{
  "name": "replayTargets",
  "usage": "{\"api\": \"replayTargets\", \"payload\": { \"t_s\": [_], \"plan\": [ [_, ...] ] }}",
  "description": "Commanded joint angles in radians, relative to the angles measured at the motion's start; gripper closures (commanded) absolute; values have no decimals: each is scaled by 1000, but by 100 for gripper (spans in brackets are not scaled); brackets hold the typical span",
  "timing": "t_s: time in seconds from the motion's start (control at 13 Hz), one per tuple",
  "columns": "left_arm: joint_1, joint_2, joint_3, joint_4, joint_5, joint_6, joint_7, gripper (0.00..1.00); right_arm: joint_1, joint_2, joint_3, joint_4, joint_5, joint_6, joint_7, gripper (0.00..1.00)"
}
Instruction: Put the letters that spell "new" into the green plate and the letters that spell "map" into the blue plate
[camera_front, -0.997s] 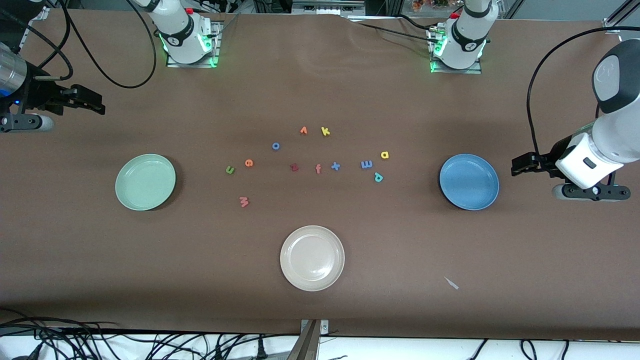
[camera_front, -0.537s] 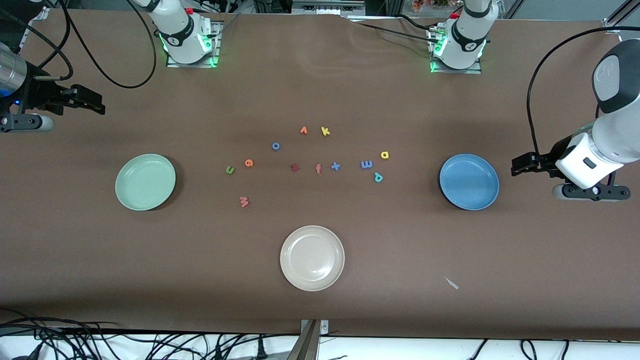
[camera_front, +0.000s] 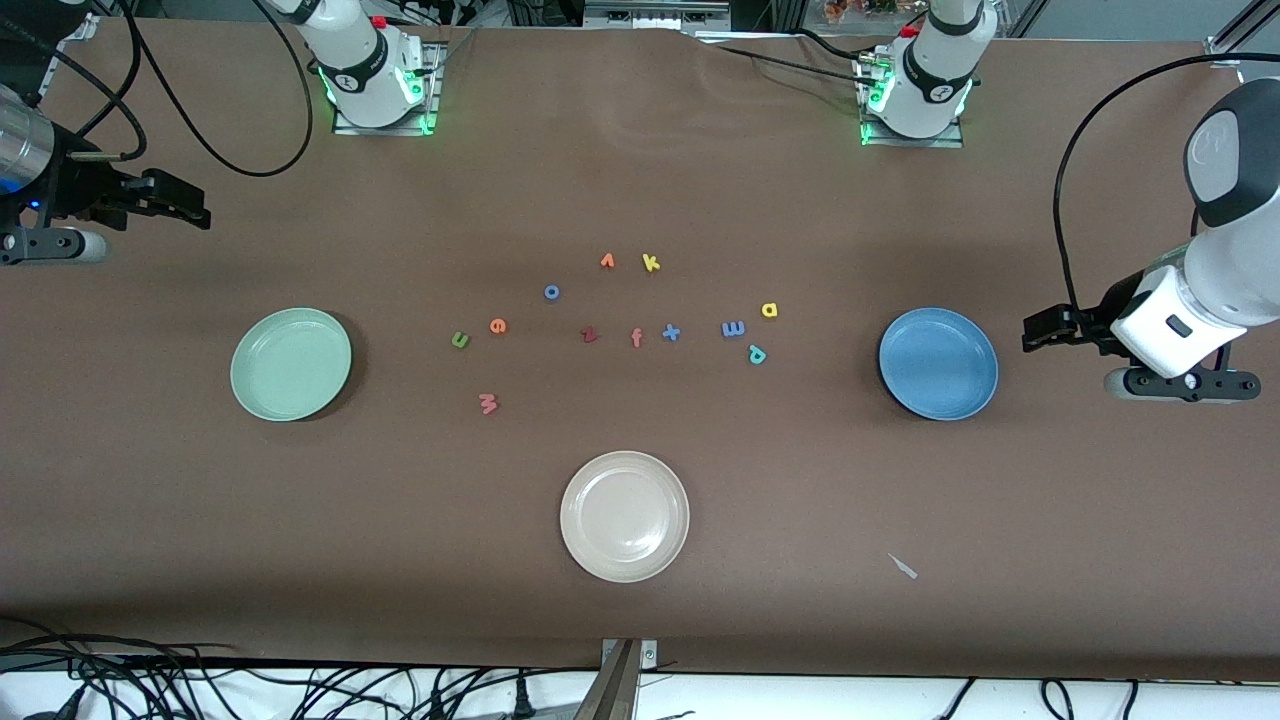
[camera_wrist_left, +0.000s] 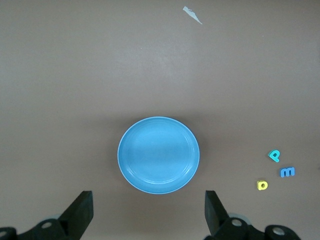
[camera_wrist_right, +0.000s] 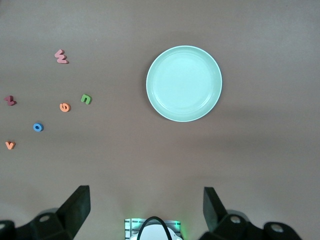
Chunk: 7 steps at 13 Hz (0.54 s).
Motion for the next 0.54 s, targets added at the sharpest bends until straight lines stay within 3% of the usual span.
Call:
{"api": "replayTargets", "payload": {
  "t_s": [0.0, 0.46],
  "plan": [
    [1, -18, 7, -21, -28, 11, 30, 1, 1, 6, -1, 23, 16, -20, -1, 0],
    [1, -15, 7, -21, -28, 11, 30, 1, 2, 6, -1, 21, 13, -11, -6, 0]
  ]
}}
